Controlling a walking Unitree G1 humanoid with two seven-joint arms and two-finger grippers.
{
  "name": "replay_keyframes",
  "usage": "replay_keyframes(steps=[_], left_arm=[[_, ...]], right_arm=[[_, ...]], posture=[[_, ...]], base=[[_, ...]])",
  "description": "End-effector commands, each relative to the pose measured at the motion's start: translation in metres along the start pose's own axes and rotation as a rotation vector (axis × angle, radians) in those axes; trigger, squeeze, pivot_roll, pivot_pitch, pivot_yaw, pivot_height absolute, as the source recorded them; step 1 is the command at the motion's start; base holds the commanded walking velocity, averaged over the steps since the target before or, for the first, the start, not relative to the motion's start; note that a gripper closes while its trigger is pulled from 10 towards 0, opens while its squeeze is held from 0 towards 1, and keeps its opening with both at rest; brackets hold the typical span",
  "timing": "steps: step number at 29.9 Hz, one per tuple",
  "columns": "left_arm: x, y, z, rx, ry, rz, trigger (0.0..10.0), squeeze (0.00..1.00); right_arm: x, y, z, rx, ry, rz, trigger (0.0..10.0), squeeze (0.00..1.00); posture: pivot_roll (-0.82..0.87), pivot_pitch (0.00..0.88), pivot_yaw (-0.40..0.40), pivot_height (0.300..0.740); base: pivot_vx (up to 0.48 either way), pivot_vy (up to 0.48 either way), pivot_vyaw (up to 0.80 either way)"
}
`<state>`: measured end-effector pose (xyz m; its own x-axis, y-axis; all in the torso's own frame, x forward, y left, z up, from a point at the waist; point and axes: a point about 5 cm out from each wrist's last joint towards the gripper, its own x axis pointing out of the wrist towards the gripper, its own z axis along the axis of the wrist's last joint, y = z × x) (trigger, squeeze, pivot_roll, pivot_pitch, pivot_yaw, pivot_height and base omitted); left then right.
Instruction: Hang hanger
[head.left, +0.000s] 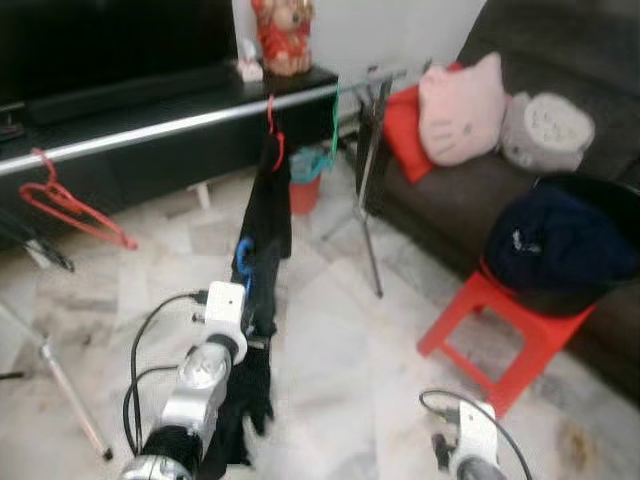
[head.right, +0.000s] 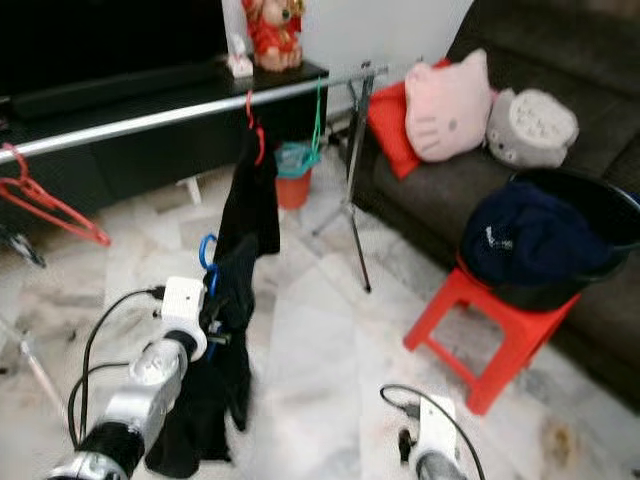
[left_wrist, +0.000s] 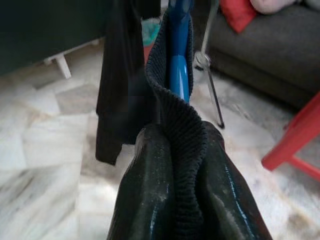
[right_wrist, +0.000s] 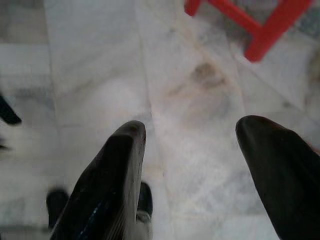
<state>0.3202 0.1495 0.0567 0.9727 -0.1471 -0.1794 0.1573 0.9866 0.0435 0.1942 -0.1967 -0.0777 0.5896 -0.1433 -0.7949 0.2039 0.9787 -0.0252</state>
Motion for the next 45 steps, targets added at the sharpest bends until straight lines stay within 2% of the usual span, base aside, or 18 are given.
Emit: replay_keyframes(steps=[1, 13, 18, 27, 45], left_arm=[[0.001, 0.010, 0.007, 0.024, -0.028, 0.028, 10.0, 0.00], [-0.004, 0.023, 0.006, 0.035, -0.023, 0.062, 10.0, 0.00], [-0.003, 0.020, 0.007, 0.033, -0.024, 0.055, 10.0, 0.00], [0.001, 0.014, 0.012, 0.035, -0.034, 0.028, 10.0, 0.00], [0.002, 0.014, 0.017, 0.040, -0.053, 0.022, 10.0, 0.00]], right_arm=[[0.000, 0.010, -0.001, -0.005, -0.001, 0.029, 10.0, 0.00], [-0.002, 0.014, -0.013, -0.046, 0.031, 0.078, 10.0, 0.00], [-0.003, 0.013, -0.014, -0.069, 0.035, 0.069, 10.0, 0.00], [-0.002, 0.010, -0.013, -0.046, 0.030, 0.048, 10.0, 0.00], [-0.002, 0.013, -0.010, -0.065, 0.037, 0.057, 10.0, 0.00]], posture=[[0.04, 0.000, -0.046, 0.740], [0.04, 0.000, -0.053, 0.740], [0.05, 0.000, -0.053, 0.740], [0.04, 0.000, -0.048, 0.740], [0.05, 0.000, -0.047, 0.740]], base=[[0.390, 0.000, 0.00], [0.387, 0.000, 0.74], [0.386, 0.000, 0.00], [0.388, 0.000, 0.00], [0.393, 0.000, 0.00]])
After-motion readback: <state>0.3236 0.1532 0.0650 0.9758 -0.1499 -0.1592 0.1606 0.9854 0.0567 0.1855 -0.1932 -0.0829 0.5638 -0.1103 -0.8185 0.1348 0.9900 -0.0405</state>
